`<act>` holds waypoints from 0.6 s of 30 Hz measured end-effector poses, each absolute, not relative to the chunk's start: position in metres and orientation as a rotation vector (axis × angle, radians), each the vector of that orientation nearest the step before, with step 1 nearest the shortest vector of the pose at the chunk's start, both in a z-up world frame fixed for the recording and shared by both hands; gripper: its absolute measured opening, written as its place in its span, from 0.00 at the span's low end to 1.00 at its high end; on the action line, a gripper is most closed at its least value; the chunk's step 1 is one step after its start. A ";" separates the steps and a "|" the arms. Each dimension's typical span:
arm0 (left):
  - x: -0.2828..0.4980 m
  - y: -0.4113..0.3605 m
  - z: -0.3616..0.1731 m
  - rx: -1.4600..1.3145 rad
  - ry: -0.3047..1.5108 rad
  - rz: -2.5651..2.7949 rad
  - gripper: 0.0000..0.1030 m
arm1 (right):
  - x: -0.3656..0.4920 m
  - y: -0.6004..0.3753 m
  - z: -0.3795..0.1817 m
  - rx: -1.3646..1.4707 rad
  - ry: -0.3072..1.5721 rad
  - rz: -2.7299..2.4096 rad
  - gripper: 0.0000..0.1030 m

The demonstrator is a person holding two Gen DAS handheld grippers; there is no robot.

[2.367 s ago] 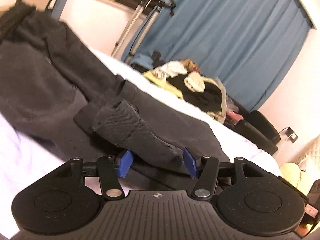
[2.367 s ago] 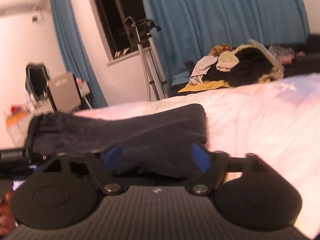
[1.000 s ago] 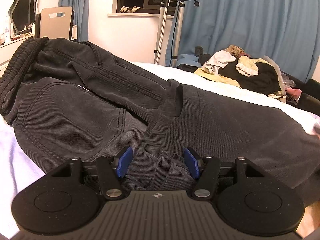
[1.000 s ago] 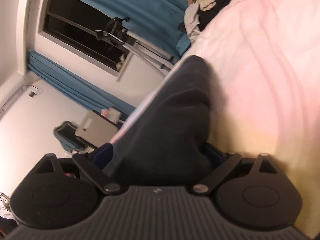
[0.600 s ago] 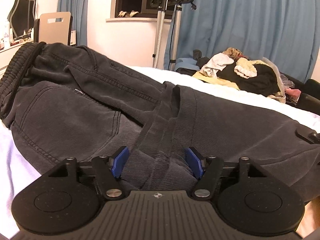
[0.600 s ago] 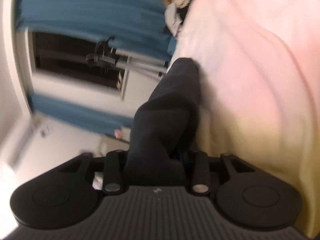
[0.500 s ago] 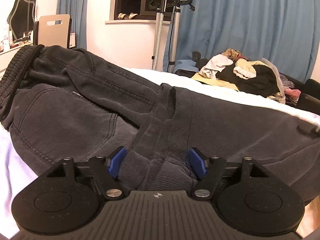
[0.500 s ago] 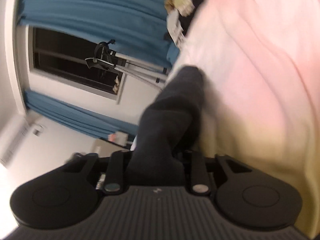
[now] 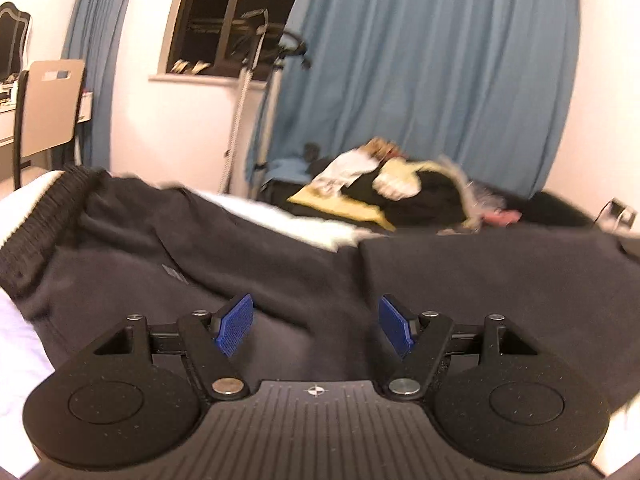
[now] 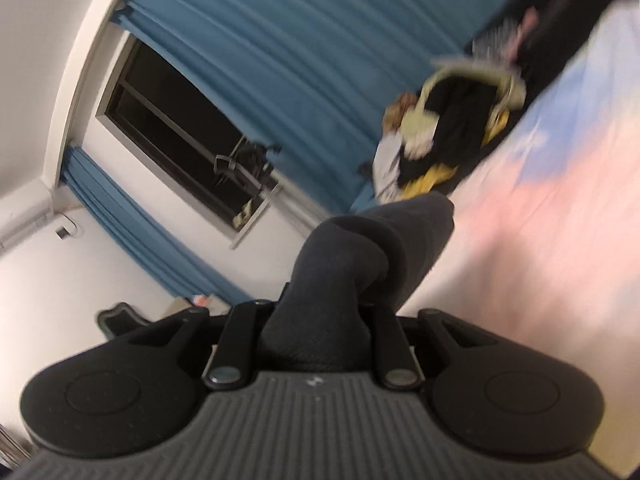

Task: Fold clothes
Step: 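Carry the leg hem with the right gripper toward the waistband and lower it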

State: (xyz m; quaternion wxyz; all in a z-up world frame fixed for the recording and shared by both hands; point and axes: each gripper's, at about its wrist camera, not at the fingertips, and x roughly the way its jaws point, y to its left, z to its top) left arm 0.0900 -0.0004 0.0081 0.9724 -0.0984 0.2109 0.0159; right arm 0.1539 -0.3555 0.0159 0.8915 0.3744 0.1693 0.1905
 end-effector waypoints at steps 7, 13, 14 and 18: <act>0.124 -0.134 -0.063 -0.050 0.647 -0.190 0.70 | 0.069 -0.467 0.032 0.744 0.250 0.175 0.18; 0.123 -0.213 -0.083 0.199 0.667 -0.268 0.67 | 0.048 -0.466 0.041 0.621 0.246 0.075 0.18; 0.124 -0.205 -0.078 0.194 0.676 -0.278 0.68 | 0.048 -0.457 0.044 0.596 0.235 0.072 0.18; 0.107 -0.137 -0.039 0.074 0.625 -0.326 0.84 | 0.060 -0.408 0.061 0.516 0.187 0.093 0.19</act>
